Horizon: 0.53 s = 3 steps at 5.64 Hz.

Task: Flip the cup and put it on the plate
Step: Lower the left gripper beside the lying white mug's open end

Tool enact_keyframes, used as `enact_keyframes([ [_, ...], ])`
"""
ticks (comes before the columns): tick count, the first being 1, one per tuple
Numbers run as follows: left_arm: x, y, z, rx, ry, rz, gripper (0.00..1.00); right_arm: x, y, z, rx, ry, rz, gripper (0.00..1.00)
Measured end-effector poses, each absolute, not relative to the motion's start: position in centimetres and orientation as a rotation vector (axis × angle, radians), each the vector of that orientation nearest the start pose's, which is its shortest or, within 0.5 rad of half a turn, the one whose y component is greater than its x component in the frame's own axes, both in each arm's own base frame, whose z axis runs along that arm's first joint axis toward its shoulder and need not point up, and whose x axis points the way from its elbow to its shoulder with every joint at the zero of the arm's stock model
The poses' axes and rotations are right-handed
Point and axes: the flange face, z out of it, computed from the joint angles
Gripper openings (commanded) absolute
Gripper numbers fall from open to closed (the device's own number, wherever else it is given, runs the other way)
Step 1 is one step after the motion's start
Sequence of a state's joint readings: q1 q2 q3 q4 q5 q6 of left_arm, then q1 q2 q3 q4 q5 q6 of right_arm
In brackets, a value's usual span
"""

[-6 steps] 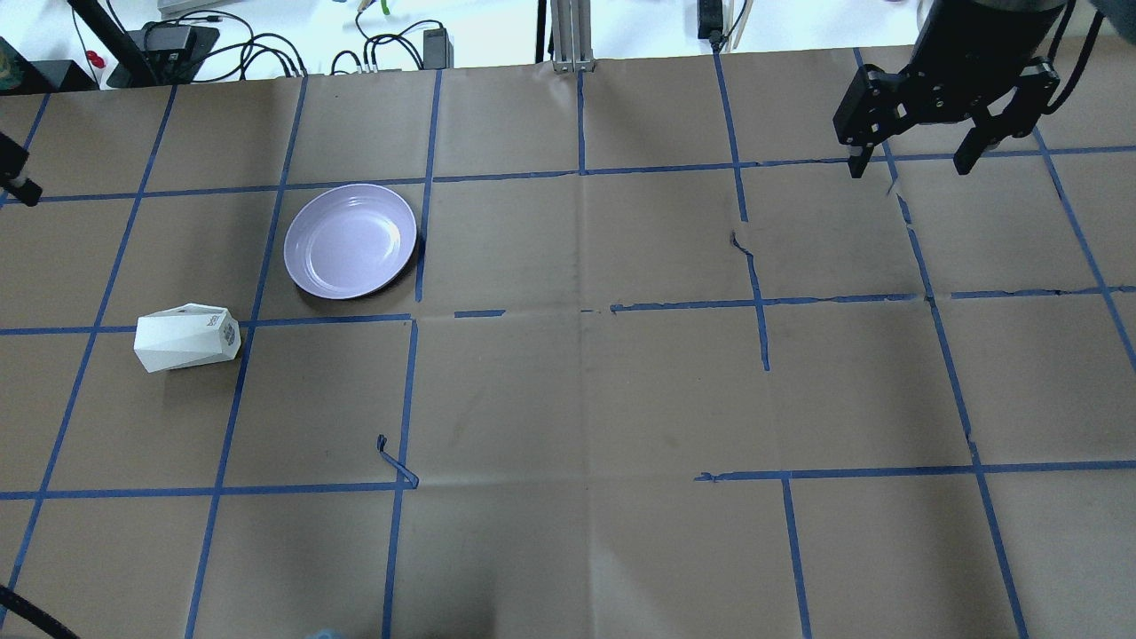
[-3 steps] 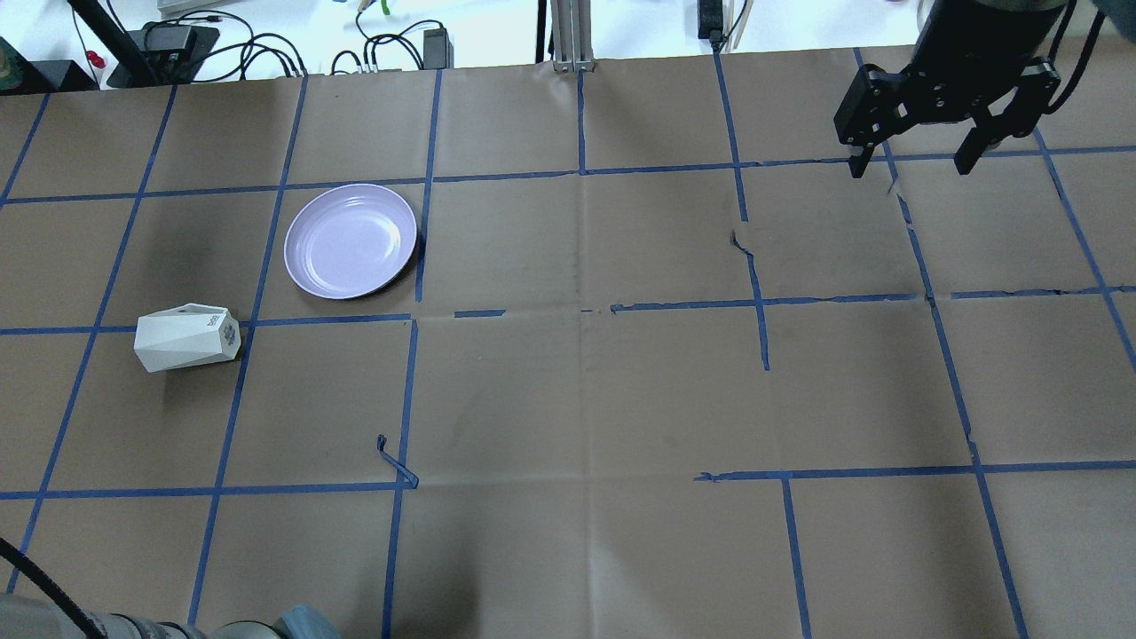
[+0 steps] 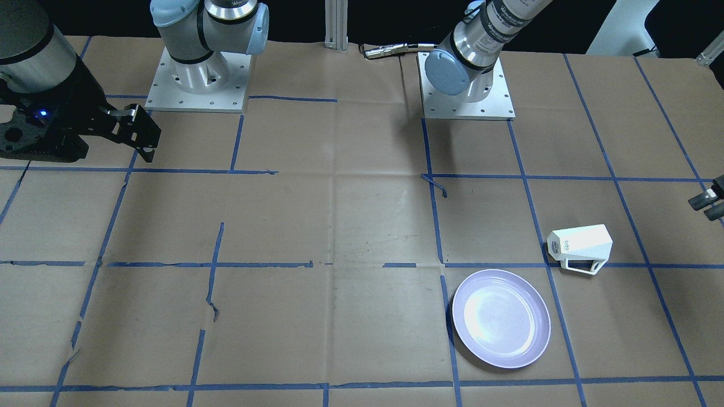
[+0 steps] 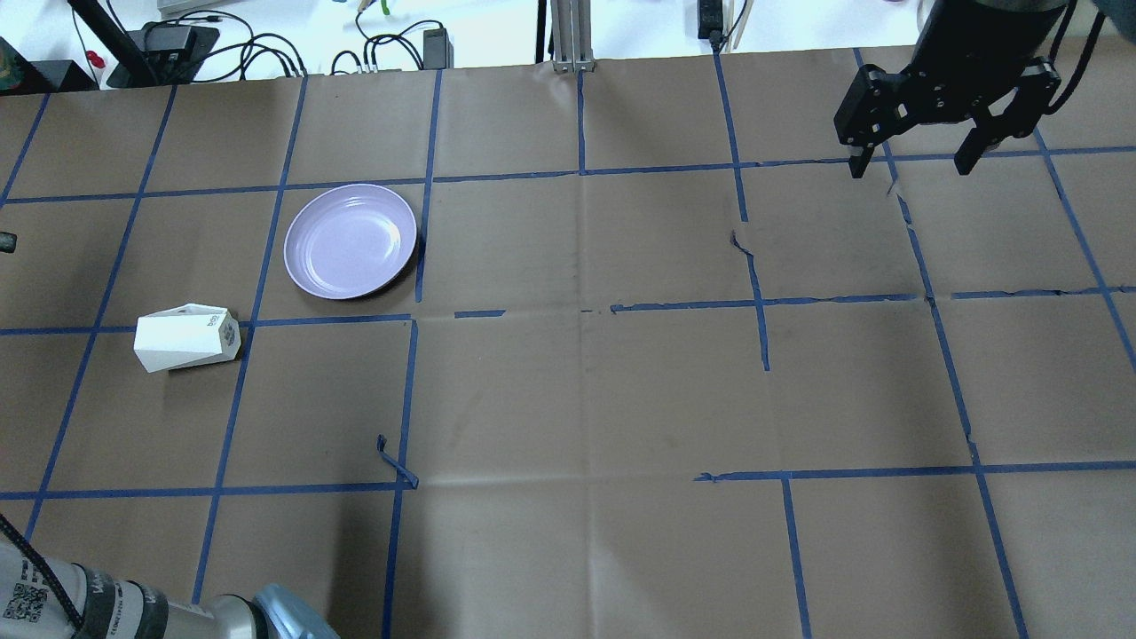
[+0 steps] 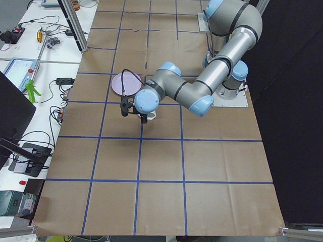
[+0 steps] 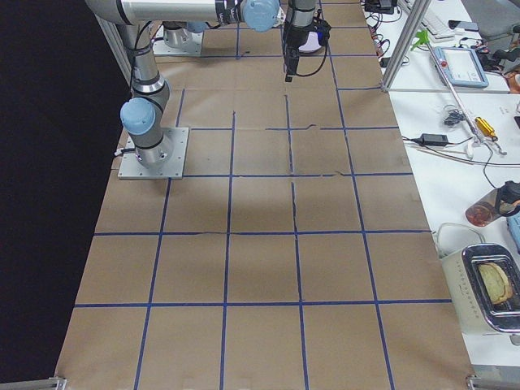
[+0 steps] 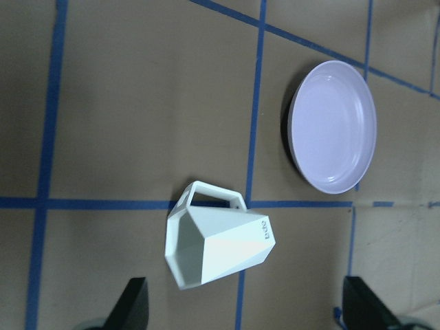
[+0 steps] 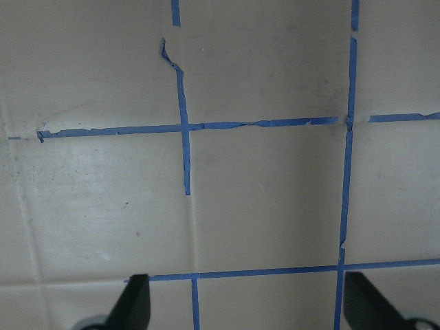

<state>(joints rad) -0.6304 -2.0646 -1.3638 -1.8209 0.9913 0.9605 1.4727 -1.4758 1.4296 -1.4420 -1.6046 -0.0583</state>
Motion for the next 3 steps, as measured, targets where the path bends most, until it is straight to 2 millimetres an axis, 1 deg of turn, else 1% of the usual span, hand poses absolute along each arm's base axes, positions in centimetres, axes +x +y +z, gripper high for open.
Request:
enact_keyframes([
  [1, 39.8, -51.9, 25.3, 0.159, -2.229, 0.214, 0.99, 7.8, -53.3, 49.6, 0.061, 3.165, 0.135, 1.00],
  [2, 39.8, -51.6, 21.2, 0.134, -2.109, 0.220, 0.99, 7.8, -53.3, 49.6, 0.061, 3.165, 0.135, 1.00],
  [3, 39.3, -51.3, 17.7, 0.097, -2.011, 0.219, 0.99, 7.8, -53.3, 49.6, 0.061, 3.165, 0.135, 1.00],
])
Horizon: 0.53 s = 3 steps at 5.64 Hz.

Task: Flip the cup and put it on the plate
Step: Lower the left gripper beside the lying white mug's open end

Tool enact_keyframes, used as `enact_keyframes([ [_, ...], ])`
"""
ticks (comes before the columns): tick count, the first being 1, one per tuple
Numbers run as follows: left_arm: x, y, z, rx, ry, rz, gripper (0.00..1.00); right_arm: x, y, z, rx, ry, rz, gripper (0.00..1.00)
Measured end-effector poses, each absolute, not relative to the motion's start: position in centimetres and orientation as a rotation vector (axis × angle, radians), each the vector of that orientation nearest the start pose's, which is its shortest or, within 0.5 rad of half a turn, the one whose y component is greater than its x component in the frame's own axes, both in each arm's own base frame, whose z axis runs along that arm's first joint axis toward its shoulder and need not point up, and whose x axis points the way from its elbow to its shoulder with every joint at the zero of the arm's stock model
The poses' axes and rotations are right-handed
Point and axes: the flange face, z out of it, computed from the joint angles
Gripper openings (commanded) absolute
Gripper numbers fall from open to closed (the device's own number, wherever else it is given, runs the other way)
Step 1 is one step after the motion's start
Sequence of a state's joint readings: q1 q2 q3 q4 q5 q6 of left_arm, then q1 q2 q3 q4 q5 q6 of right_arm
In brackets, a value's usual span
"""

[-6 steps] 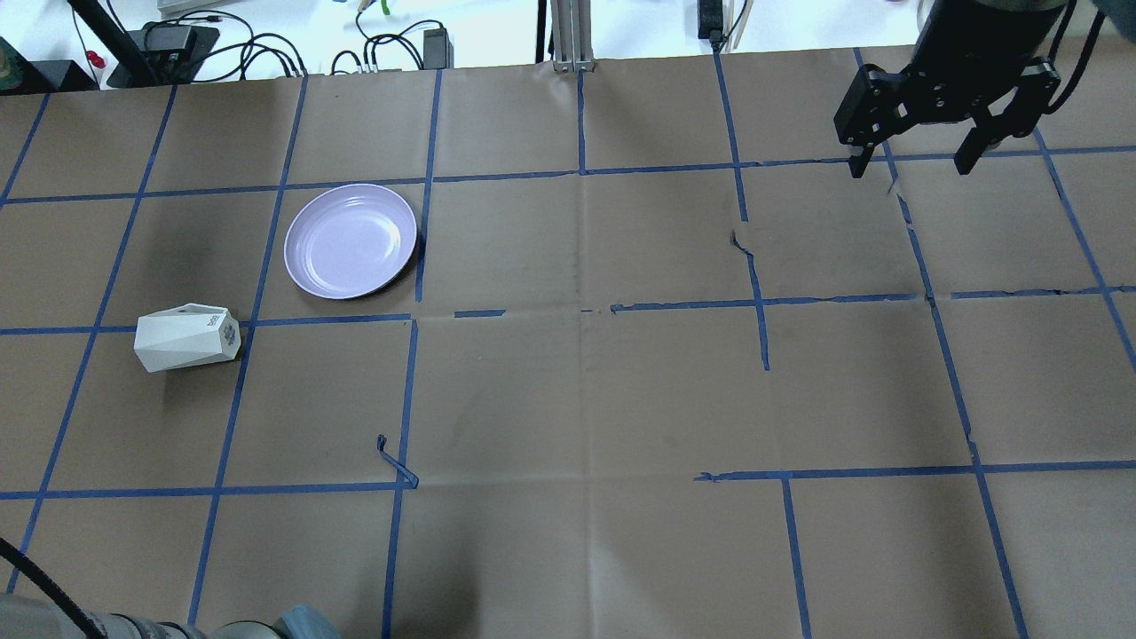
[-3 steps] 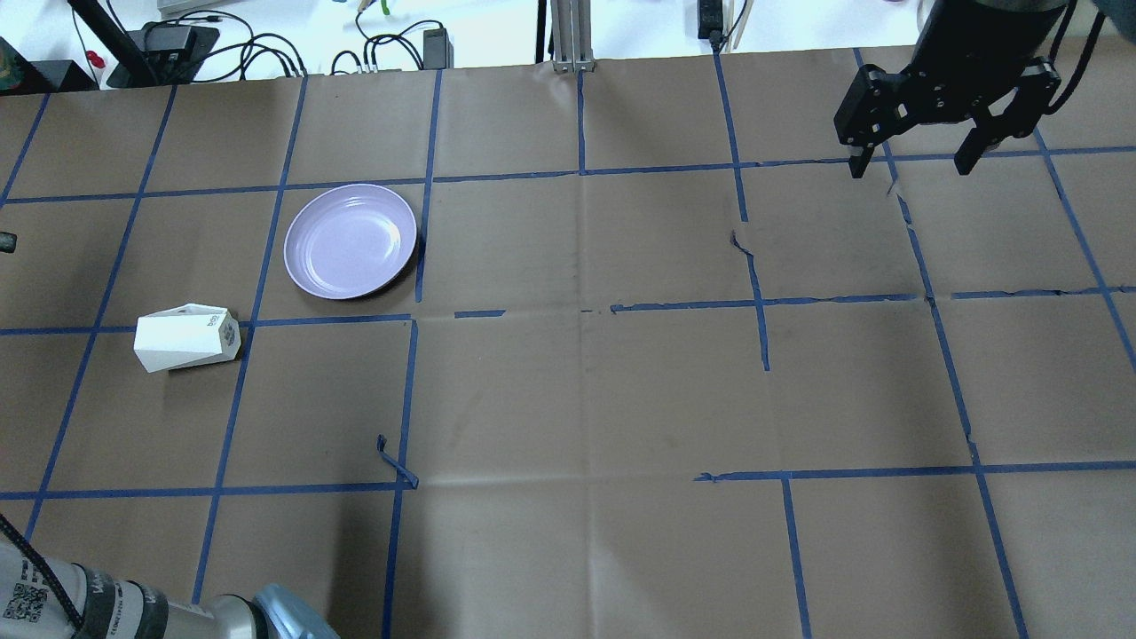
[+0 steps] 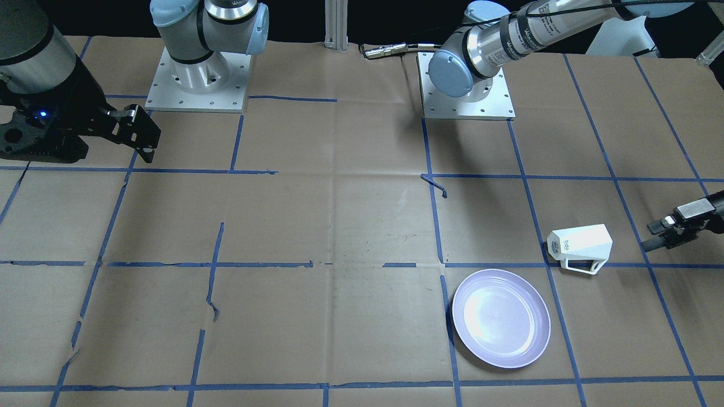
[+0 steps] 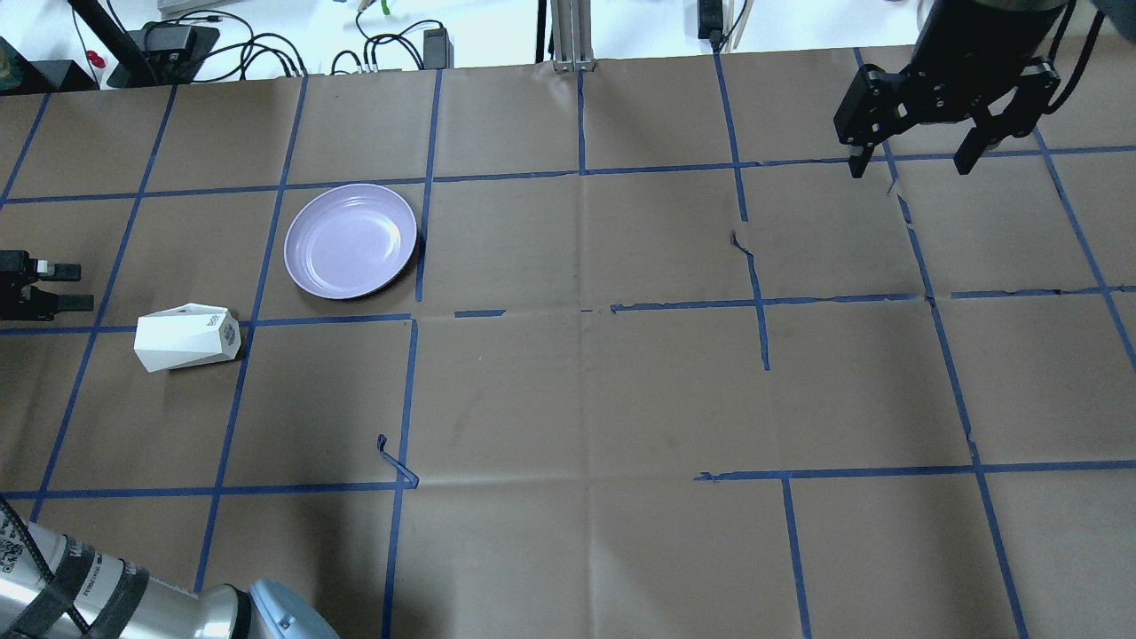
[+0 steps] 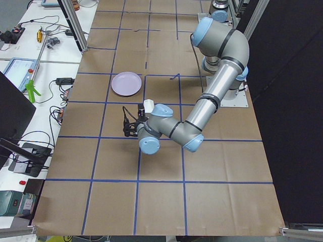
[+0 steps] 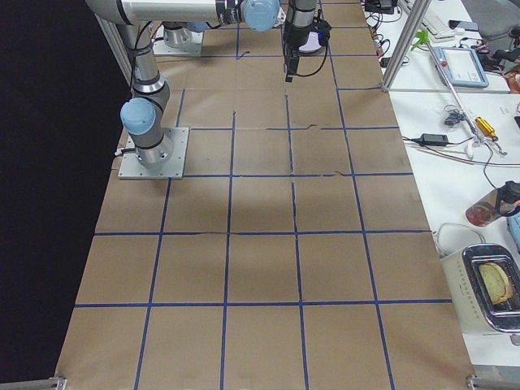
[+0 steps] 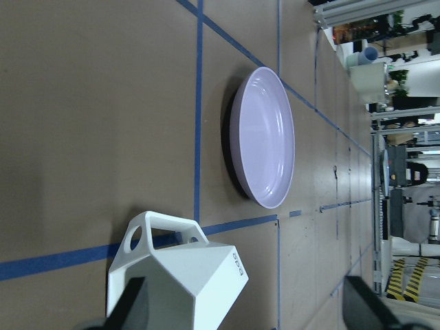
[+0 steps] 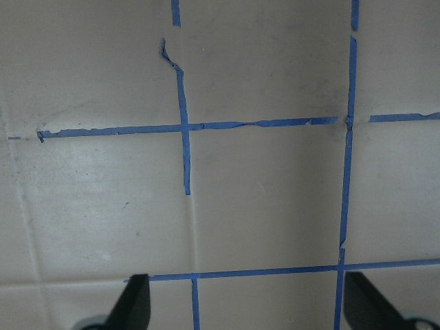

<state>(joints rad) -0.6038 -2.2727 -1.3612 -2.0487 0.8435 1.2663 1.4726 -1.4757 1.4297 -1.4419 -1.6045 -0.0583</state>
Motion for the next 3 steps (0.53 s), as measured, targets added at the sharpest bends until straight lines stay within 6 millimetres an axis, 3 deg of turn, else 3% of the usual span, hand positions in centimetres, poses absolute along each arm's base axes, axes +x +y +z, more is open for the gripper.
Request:
enact_keyframes([
  [2, 38.1, -50.5, 12.5, 0.078, -1.865, 0.184, 0.99, 7.8, -53.3, 49.6, 0.061, 3.165, 0.135, 1.00],
  [3, 37.6, -50.1, 11.0, 0.083, -1.821, 0.159, 0.99, 7.8, -53.3, 49.6, 0.061, 3.165, 0.135, 1.00],
])
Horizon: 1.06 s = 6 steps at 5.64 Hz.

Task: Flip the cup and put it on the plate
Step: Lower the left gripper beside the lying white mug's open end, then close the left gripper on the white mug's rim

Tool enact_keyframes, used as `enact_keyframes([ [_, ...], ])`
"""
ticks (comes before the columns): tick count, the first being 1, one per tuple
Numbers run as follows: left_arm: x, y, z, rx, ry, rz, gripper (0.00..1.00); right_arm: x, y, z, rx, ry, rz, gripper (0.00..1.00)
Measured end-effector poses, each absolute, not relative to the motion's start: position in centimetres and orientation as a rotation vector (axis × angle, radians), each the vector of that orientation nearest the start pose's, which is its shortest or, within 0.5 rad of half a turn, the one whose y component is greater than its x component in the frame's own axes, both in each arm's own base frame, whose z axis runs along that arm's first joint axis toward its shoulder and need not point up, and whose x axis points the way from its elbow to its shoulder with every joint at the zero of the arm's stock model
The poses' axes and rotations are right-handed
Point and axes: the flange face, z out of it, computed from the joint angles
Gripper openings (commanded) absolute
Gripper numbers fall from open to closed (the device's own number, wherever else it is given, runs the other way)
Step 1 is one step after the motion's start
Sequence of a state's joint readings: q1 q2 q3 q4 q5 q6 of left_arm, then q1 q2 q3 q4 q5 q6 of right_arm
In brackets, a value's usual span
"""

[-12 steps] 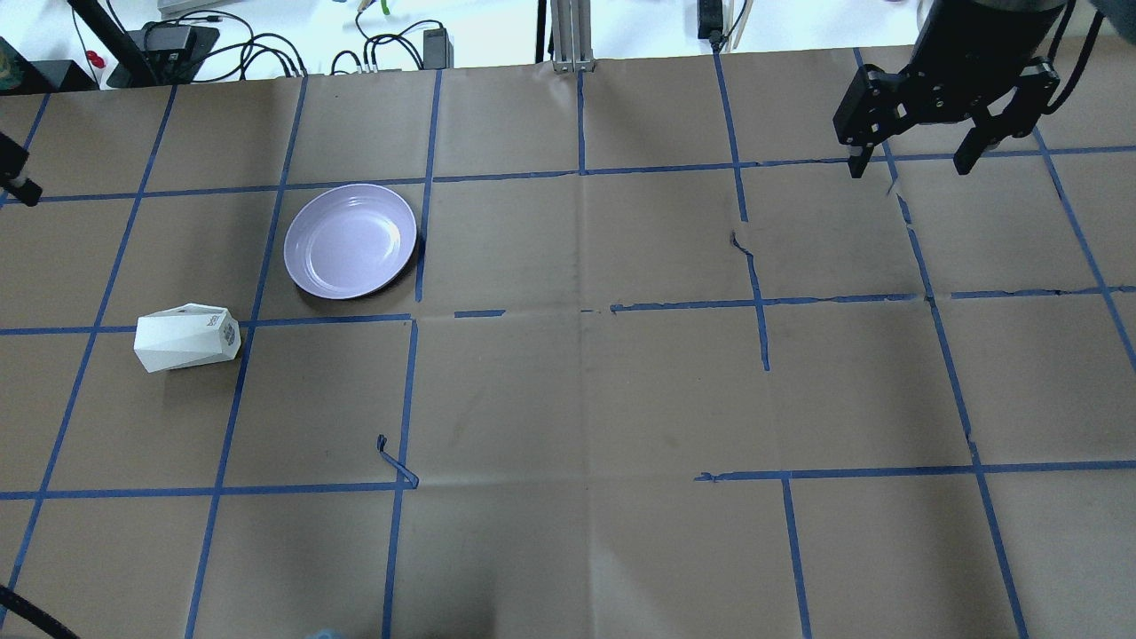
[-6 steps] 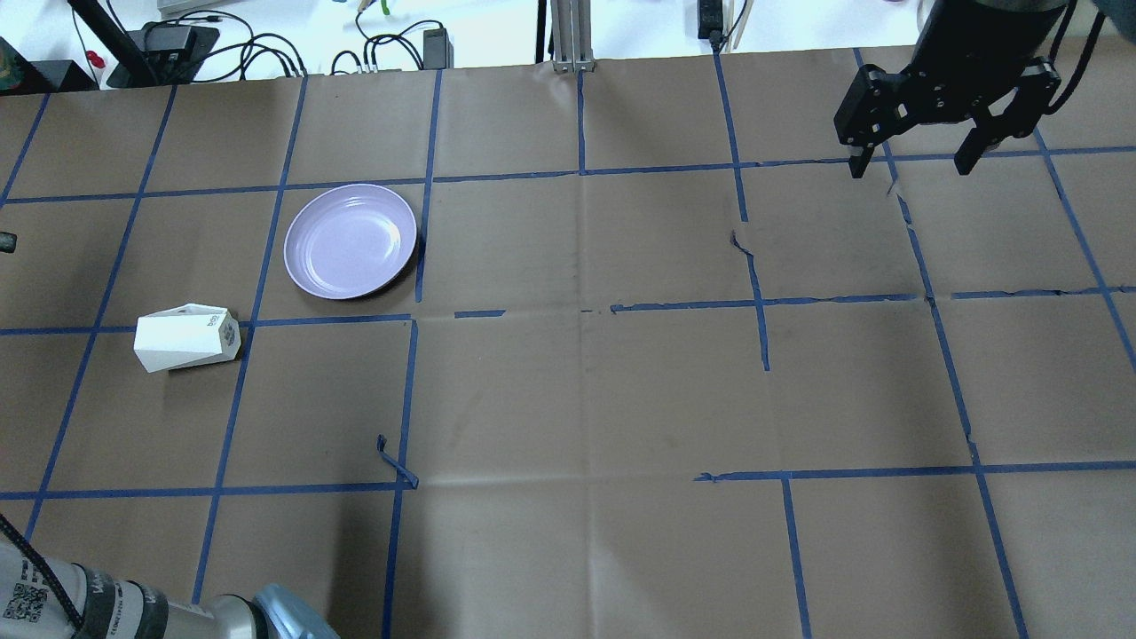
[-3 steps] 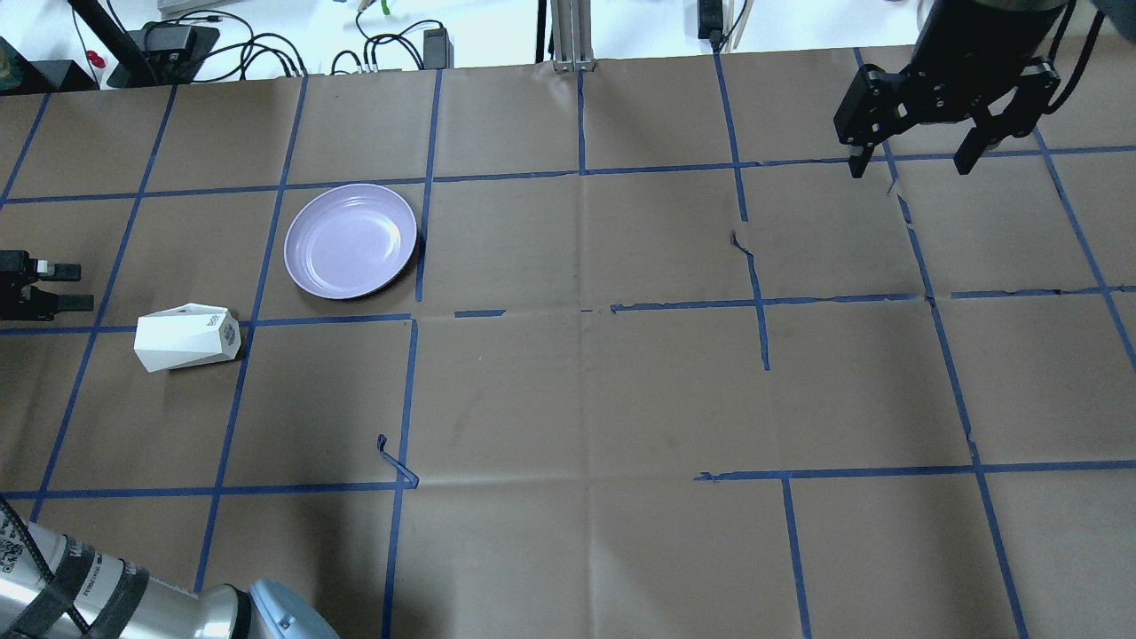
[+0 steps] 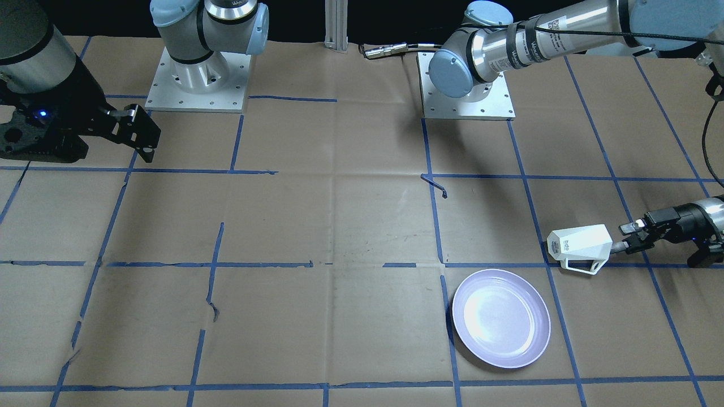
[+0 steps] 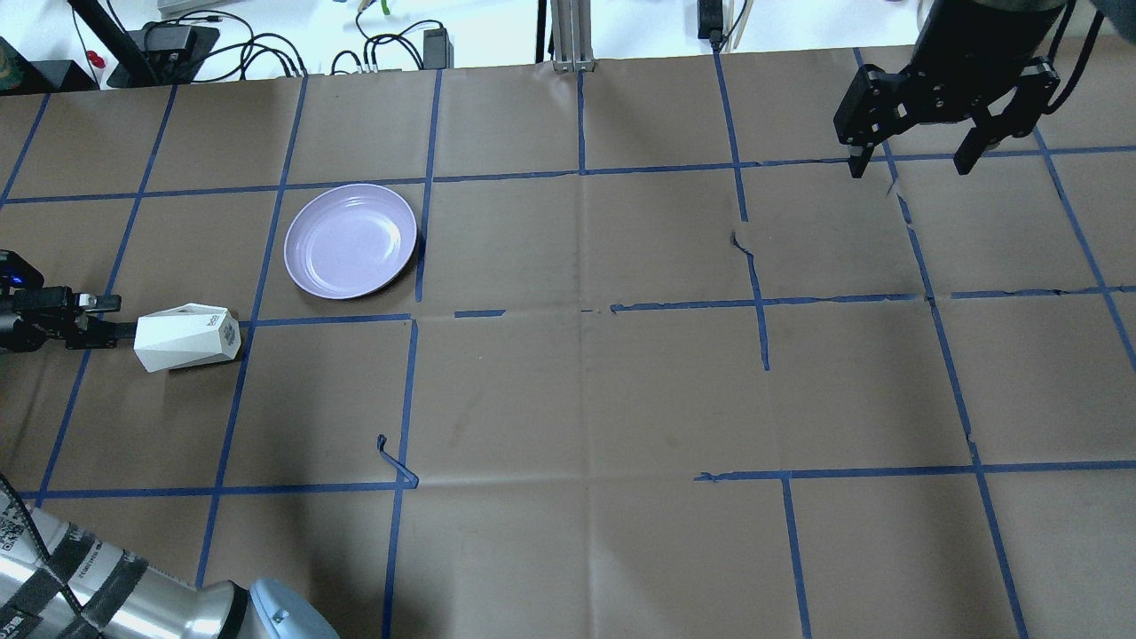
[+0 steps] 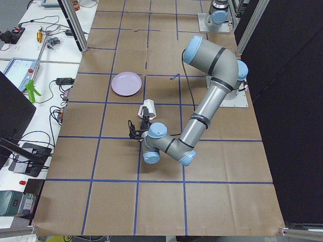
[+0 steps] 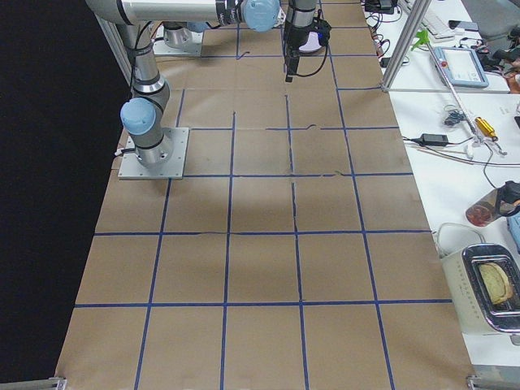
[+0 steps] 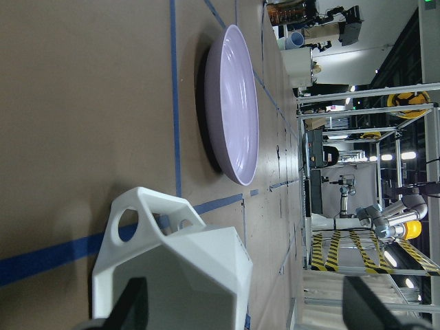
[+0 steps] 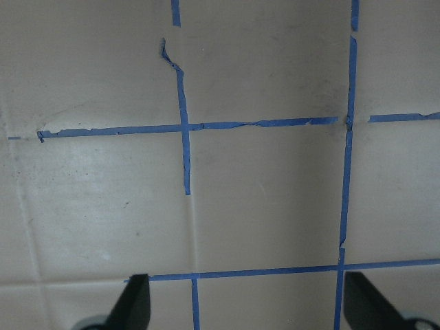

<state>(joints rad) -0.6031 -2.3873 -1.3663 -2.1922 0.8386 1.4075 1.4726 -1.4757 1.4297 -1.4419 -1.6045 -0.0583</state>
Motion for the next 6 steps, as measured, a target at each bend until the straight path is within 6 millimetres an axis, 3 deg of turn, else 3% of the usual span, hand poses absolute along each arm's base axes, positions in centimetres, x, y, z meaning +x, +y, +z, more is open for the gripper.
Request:
enact_keyframes([
  [2, 36.49, -49.90, 9.87, 0.083, -1.779, 0.128, 0.97, 7.80, -53.35, 49.62, 0.061, 3.165, 0.135, 1.00],
  [4, 36.22, -49.96, 9.96, 0.085, -1.770, 0.132, 0.28, 7.80, -53.35, 49.62, 0.061, 3.165, 0.135, 1.00],
  [6, 35.99, -49.74, 10.13, 0.084, -1.754, 0.121, 0.00, 7.80, -53.35, 49.62, 0.061, 3.165, 0.135, 1.00],
])
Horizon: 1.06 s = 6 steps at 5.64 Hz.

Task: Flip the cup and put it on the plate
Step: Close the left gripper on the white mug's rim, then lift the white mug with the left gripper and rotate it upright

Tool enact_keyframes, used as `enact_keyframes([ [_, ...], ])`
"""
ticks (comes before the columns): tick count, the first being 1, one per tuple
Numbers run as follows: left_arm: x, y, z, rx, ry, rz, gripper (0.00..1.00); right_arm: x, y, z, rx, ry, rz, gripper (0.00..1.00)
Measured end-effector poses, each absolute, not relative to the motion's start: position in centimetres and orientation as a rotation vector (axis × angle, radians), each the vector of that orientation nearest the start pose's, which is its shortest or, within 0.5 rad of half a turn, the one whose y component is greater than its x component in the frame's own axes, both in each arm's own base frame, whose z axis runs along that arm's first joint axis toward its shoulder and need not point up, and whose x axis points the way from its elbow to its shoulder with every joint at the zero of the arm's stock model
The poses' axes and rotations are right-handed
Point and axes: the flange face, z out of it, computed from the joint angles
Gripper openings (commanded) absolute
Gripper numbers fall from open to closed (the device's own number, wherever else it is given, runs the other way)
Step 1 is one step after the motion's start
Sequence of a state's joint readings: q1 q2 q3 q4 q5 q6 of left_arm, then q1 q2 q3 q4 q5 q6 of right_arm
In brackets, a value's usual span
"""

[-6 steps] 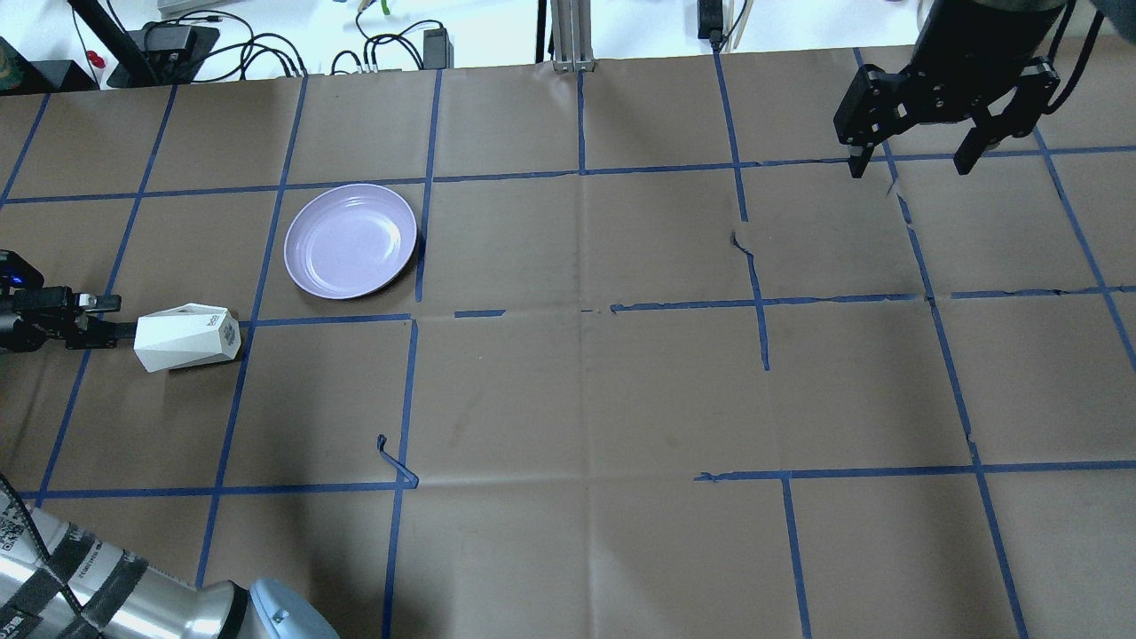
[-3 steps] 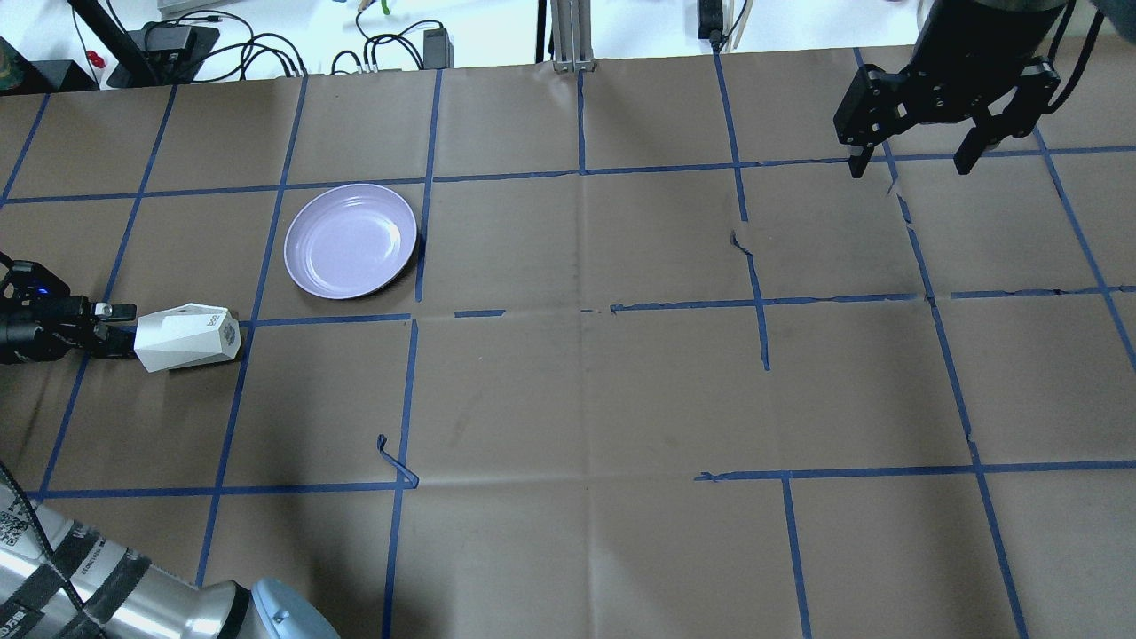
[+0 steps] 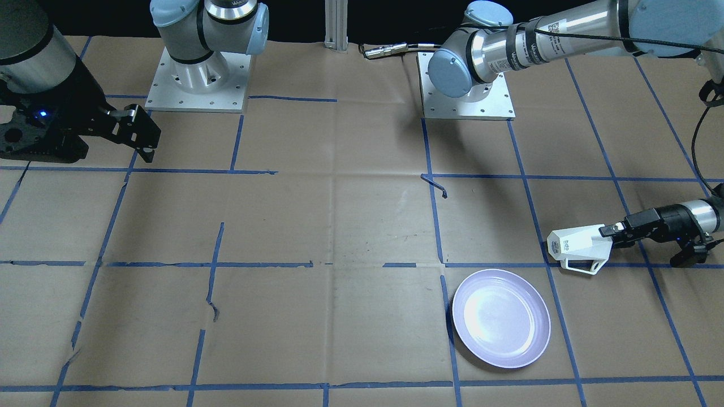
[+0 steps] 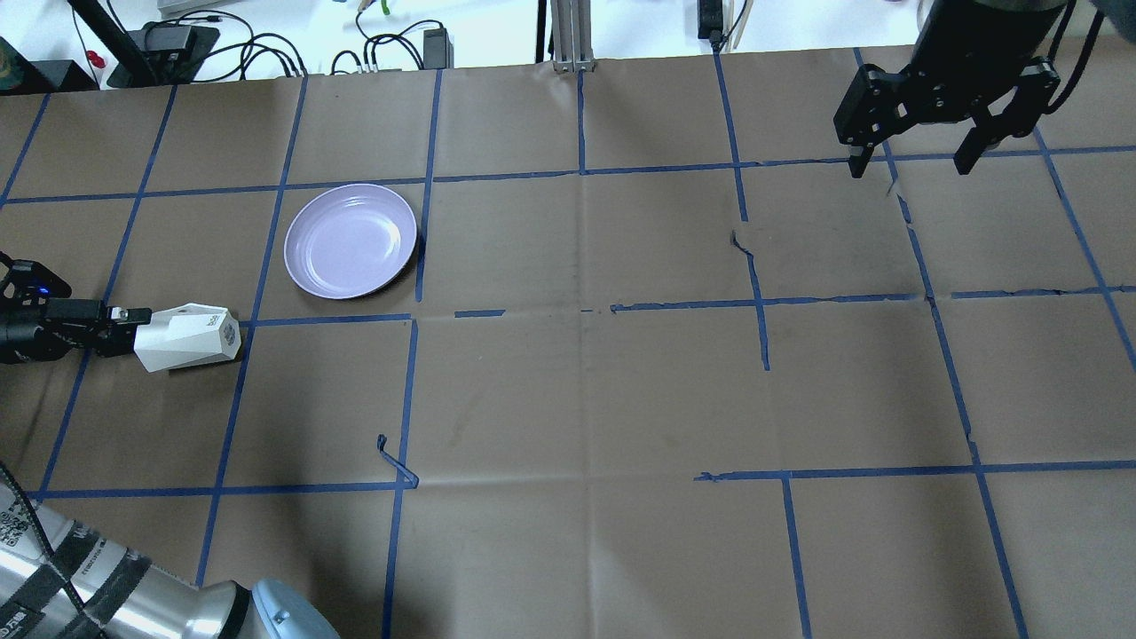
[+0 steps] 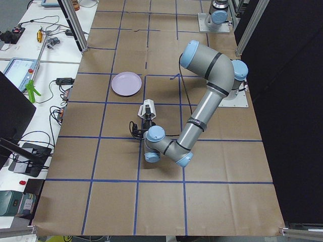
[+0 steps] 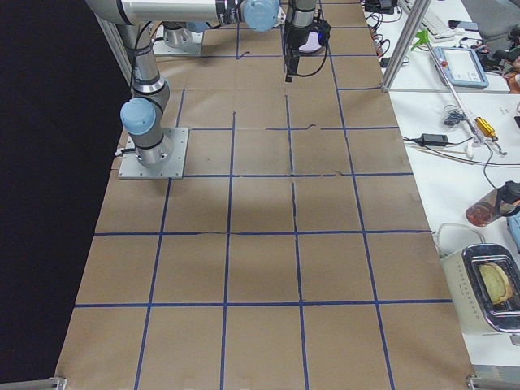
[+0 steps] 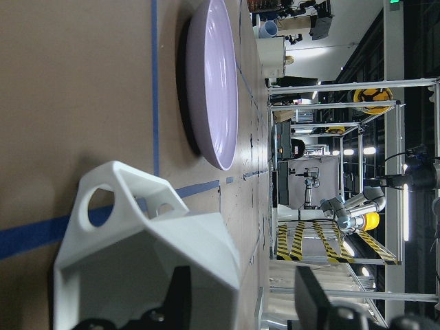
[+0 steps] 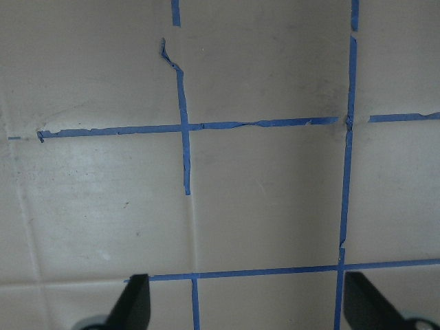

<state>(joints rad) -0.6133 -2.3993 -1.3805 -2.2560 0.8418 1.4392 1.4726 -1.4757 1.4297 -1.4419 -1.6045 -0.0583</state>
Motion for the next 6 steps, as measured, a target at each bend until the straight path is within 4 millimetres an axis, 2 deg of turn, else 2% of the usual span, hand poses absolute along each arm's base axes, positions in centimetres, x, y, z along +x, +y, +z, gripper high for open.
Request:
enact_keyframes([
  [2, 36.0, -49.6, 10.4, 0.089, -1.748, 0.120, 0.00, 7.8, -53.3, 49.6, 0.061, 3.165, 0.135, 1.00],
  [3, 36.1, -49.7, 11.3, 0.100, -1.743, 0.119, 0.00, 7.8, -53.3, 49.6, 0.061, 3.165, 0.135, 1.00],
  [4, 36.2, -49.5, 14.3, 0.116, -1.745, 0.116, 0.00, 7.8, -53.3, 49.6, 0.061, 3.165, 0.135, 1.00],
  [6, 35.3, -48.5, 25.8, 0.184, -1.833, 0.101, 0.00, 7.8, -53.4, 49.6, 0.061, 3.165, 0.135, 1.00],
])
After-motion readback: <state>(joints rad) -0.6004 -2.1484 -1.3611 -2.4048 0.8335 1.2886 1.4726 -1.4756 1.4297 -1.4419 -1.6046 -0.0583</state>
